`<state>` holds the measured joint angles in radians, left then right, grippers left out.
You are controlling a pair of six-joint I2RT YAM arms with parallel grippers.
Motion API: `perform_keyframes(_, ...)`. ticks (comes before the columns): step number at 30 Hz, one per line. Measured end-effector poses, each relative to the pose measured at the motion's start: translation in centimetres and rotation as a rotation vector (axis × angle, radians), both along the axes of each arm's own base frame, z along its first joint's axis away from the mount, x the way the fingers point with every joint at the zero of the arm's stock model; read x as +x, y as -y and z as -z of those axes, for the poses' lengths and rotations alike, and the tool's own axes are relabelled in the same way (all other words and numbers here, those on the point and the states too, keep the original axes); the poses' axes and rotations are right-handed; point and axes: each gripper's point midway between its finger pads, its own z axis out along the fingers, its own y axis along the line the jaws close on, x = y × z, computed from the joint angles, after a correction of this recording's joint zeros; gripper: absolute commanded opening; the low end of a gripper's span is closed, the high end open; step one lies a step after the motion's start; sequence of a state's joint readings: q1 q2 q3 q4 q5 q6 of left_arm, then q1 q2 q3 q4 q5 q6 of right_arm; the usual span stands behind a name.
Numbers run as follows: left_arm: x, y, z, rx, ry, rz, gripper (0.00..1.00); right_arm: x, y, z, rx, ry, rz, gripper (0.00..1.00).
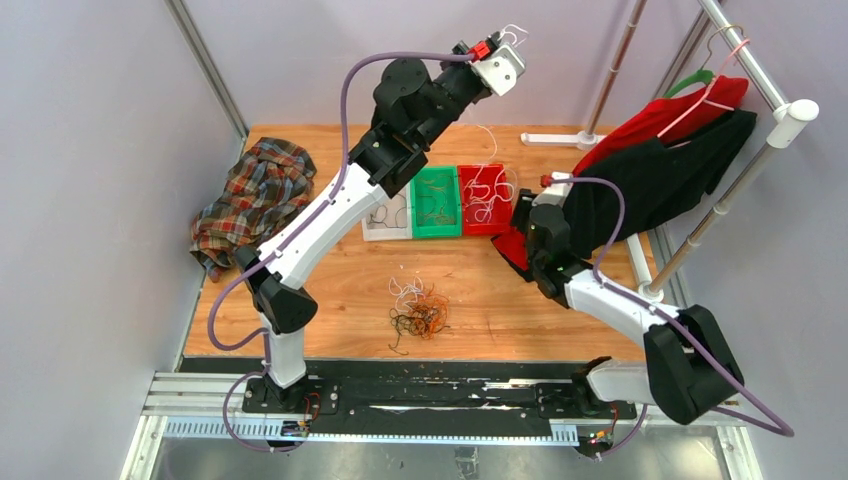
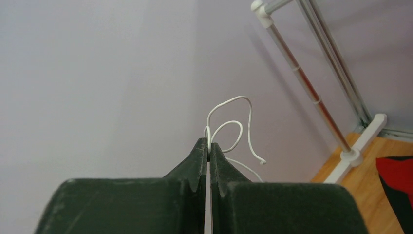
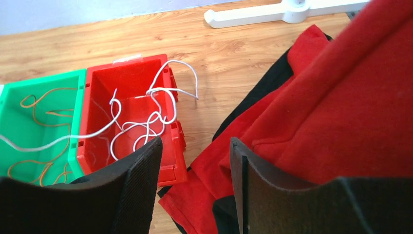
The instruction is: Untangle the cables
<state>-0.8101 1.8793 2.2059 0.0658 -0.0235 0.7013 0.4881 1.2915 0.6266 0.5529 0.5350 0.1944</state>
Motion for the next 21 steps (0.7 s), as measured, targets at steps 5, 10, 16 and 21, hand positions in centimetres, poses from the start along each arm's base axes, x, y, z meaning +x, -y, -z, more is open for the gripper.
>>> perform_keyframes(5,2.0,0.3,4.8,0.066,-0.124,-0.018,0.00,-1.3,1.6,-0.5,0.055,0.037,0.075,0.54)
perform_keyframes(10,3.7,1.6,10.6,0.144,-0.255,-0.015,0.00,-2.2,2.9,-0.6,0.085,0.056,0.137,0.54)
perform_keyframes(16,5.5,3.7,16.9,0.226,-0.374,-0.006,0.00,-2.8,3.9,-0.8,0.093,0.073,0.177,0.54)
perform_keyframes(21,6.9,4.6,20.5,0.274,-0.423,-0.018,0.00,-3.0,4.1,-0.7,0.092,0.076,0.185,0.54)
